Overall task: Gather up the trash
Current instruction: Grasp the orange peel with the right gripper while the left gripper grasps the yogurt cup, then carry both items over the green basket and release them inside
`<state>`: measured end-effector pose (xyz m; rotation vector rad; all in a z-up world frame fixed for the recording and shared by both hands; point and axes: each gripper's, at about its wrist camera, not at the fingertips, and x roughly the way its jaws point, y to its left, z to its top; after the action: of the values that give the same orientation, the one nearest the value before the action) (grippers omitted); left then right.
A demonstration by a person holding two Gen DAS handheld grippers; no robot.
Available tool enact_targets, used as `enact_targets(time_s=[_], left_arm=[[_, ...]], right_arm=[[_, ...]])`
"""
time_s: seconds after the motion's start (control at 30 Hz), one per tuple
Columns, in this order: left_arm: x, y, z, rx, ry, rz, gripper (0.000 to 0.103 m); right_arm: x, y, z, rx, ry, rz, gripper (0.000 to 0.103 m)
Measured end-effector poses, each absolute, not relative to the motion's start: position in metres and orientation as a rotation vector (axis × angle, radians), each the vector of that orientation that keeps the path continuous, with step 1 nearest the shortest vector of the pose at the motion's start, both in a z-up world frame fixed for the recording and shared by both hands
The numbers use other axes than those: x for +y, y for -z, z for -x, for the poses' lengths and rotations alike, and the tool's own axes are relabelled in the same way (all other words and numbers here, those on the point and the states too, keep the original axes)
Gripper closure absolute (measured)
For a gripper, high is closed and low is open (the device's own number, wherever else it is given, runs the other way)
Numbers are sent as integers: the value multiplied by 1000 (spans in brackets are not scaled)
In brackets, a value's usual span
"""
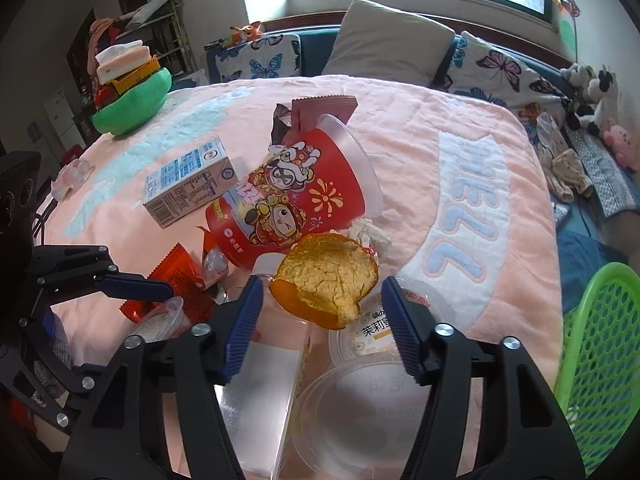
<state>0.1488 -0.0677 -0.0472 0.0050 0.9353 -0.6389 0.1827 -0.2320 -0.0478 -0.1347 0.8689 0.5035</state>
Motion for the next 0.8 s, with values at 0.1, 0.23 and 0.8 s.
enact_targets(time_s=[0.1,0.23,0.8], left_arm=[[-68,49,-149,943,639,-6,36],[-69,52,-152,954,633,-2,31],[-68,47,-141,923,623,-16,40]], right_arm=[[-232,50,-180,874,-510,131,54],[-232,47,-177,863,-515,135,59],[-247,18,-153,785,-509,62,64]])
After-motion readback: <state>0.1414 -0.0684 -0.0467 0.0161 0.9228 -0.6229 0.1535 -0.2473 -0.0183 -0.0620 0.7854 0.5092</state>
